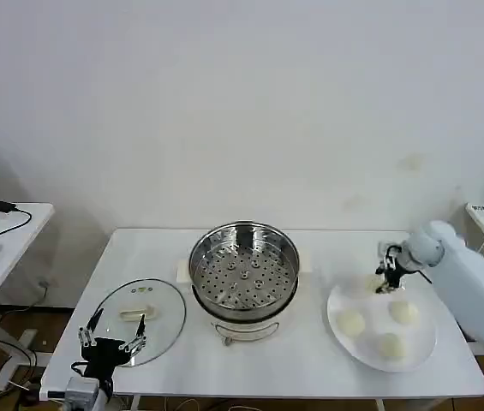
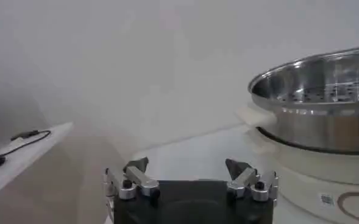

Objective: Take steamed baozi put them in steamer then cover it.

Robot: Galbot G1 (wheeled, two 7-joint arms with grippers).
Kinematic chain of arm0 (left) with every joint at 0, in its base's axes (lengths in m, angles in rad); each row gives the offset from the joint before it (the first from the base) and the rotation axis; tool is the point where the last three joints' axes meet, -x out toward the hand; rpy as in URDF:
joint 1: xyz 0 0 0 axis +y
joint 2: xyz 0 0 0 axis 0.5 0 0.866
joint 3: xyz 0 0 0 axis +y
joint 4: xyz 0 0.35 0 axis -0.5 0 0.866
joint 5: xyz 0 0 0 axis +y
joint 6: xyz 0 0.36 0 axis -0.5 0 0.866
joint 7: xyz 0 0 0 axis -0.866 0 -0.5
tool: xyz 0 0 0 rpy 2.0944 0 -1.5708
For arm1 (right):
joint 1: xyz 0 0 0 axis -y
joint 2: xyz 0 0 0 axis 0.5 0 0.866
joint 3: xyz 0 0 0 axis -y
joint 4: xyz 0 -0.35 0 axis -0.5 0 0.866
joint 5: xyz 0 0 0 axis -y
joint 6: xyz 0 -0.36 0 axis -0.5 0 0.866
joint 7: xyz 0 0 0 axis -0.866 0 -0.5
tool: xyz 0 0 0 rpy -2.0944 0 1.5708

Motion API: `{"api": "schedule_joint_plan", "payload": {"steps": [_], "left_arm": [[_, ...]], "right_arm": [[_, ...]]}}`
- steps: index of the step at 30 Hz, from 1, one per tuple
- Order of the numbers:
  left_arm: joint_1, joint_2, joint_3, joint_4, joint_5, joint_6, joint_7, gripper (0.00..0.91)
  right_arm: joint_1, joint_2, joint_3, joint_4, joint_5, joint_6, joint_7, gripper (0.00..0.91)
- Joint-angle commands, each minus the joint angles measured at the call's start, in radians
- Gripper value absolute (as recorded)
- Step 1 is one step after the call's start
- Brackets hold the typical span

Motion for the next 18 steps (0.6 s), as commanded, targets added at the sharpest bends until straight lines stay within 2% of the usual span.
{"api": "schedule_joint_plan", "payload": {"steps": [1, 4, 8, 14, 18], "left_arm": [[-0.008, 0.003, 0.001, -0.009, -0.001, 0.013, -0.001, 0.907], [-0.01, 0.006, 0.001, -0.015, -0.002, 0.015, 0.0, 0.907], [-0.016, 0.012, -0.006, -0.008, -0.006, 0.019, 0.001, 0.907], [-0.017, 0.01, -0.021, -0.014, -0.006, 0.035, -0.004, 0.907], [-0.022, 0.009, -0.026, -0.015, -0.018, 0.036, -0.006, 0.907]], "right_arm": [[0.125, -0.023, -0.087, 0.036, 0.105, -0.024, -0.007, 0.554], [0.22, -0.001, -0.152, 0.053, 0.18, -0.058, -0.011, 0.554], [0.359, 0.057, -0.289, 0.061, 0.273, -0.102, -0.02, 0.554], [0.495, 0.208, -0.419, 0.0, 0.425, -0.167, -0.022, 0.554], [0.549, 0.31, -0.466, -0.063, 0.502, -0.197, -0.018, 0.554]]}}
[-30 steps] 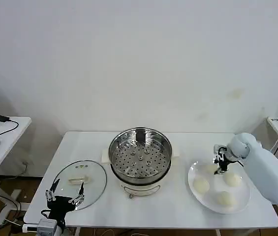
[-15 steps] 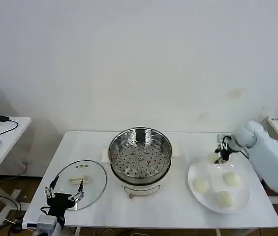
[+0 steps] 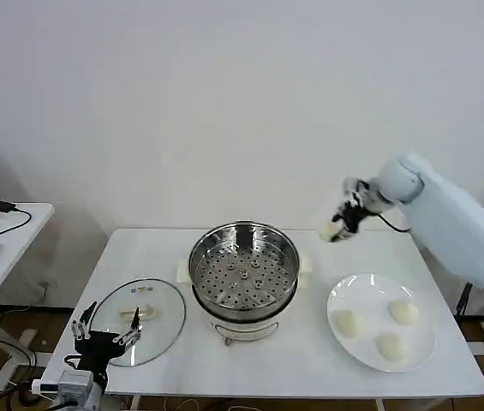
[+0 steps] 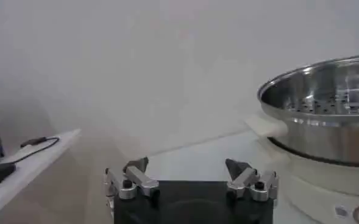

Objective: Take steamed baozi put them in steamer then cover it.

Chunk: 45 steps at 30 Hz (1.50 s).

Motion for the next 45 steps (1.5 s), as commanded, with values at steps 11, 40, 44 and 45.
{"api": "schedule_joint_plan", "payload": {"steps": [11, 40, 44, 45], "left_arm": [[-0.015, -0.014, 0.001, 0.007, -0.023, 0.006, -0.01, 0.907], [0.023, -0.059, -0.008, 0.002, -0.032, 0.034, -0.01, 0.907], [0.03, -0.059, -0.006, 0.003, -0.028, 0.035, -0.011, 0.907], [0.03, -0.059, -0.005, 0.003, -0.027, 0.035, -0.012, 0.907]], "right_arm": [[0.162, 0.256, -0.182, -0.103, 0.164, -0.055, -0.031, 0.554], [0.075, 0.357, -0.125, -0.131, -0.329, 0.984, -0.187, 0.554], [0.078, 0.362, -0.155, -0.143, -0.407, 1.047, -0.182, 0.554], [0.081, 0.366, -0.16, -0.154, -0.452, 1.062, -0.168, 0.554]]}}
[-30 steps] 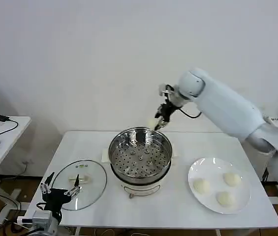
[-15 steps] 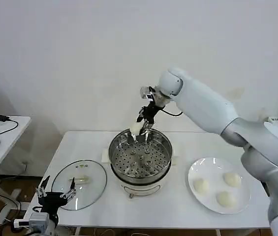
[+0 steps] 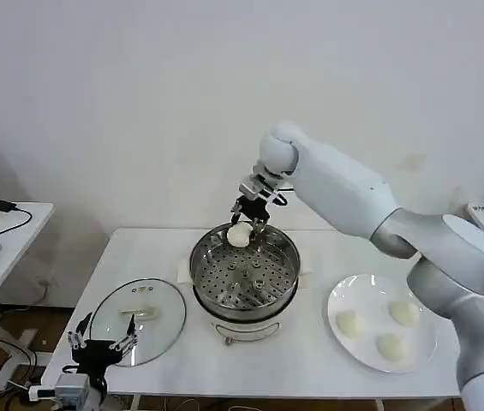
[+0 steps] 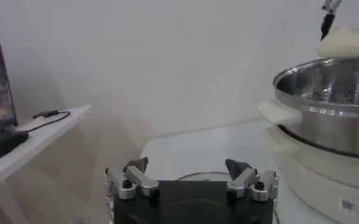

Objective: Take steamed baozi put them in steamer then cover it.

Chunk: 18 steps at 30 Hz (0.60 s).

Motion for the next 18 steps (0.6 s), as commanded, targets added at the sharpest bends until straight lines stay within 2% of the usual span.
{"api": "schedule_joint_plan", "payload": {"steps": [1, 3, 7, 15, 18], "left_arm": [[0.002, -0.007, 0.003, -0.005, 0.001, 0.007, 0.005, 0.907], [0.0, -0.009, 0.003, -0.004, 0.003, 0.008, 0.004, 0.907], [0.004, -0.008, 0.004, -0.001, 0.02, 0.007, 0.0, 0.907], [0.031, -0.016, 0.016, -0.015, 0.038, 0.004, -0.003, 0.907], [0.034, -0.015, 0.014, -0.012, 0.041, 0.001, -0.004, 0.907]], "right_arm": [[0.002, 0.011, -0.027, 0.004, -0.171, 0.173, 0.006, 0.554], [0.0, 0.021, -0.024, -0.019, -0.193, 0.193, 0.019, 0.554], [-0.022, 0.032, -0.027, -0.015, -0.158, 0.182, 0.021, 0.554], [-0.06, 0.084, -0.002, -0.041, -0.201, 0.184, 0.031, 0.554], [-0.062, 0.097, -0.001, -0.082, -0.165, 0.18, 0.033, 0.554]]}}
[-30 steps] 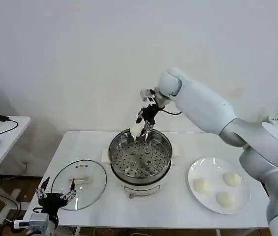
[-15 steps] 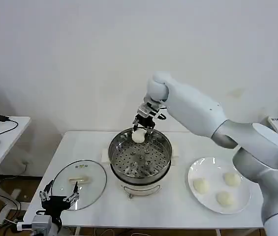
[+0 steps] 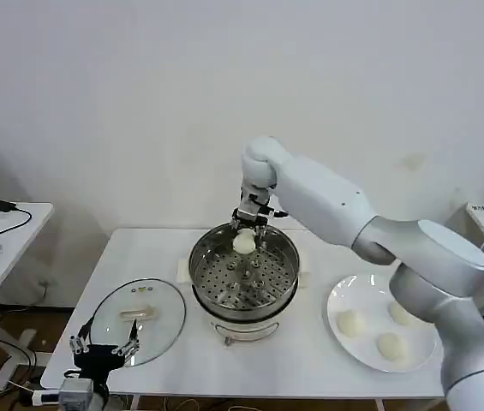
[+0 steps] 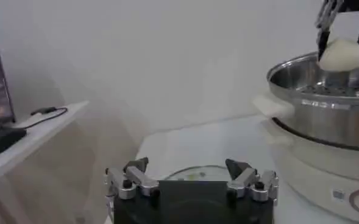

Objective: Take steamed baozi put them in steamer then cover it.

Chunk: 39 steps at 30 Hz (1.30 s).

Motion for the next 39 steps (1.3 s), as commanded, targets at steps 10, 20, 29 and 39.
{"api": "schedule_joint_plan", "payload": {"steps": [10, 20, 29, 39], "left_arm": [[0.006, -0.006, 0.011, 0.006, 0.011, -0.002, 0.0, 0.907], [0.003, -0.004, 0.009, 0.011, 0.008, -0.002, 0.002, 0.907], [-0.002, -0.004, 0.011, 0.015, 0.013, -0.002, 0.007, 0.907], [-0.002, -0.008, 0.012, 0.012, 0.014, -0.003, 0.008, 0.907]], "right_arm": [[-0.034, 0.042, 0.035, -0.064, -0.07, 0.027, 0.021, 0.554], [-0.037, 0.054, 0.04, -0.101, -0.096, 0.025, 0.048, 0.554], [-0.041, 0.051, 0.045, -0.096, -0.096, 0.028, 0.075, 0.907], [-0.025, 0.049, 0.027, -0.092, -0.061, -0.004, 0.076, 0.907]]}}
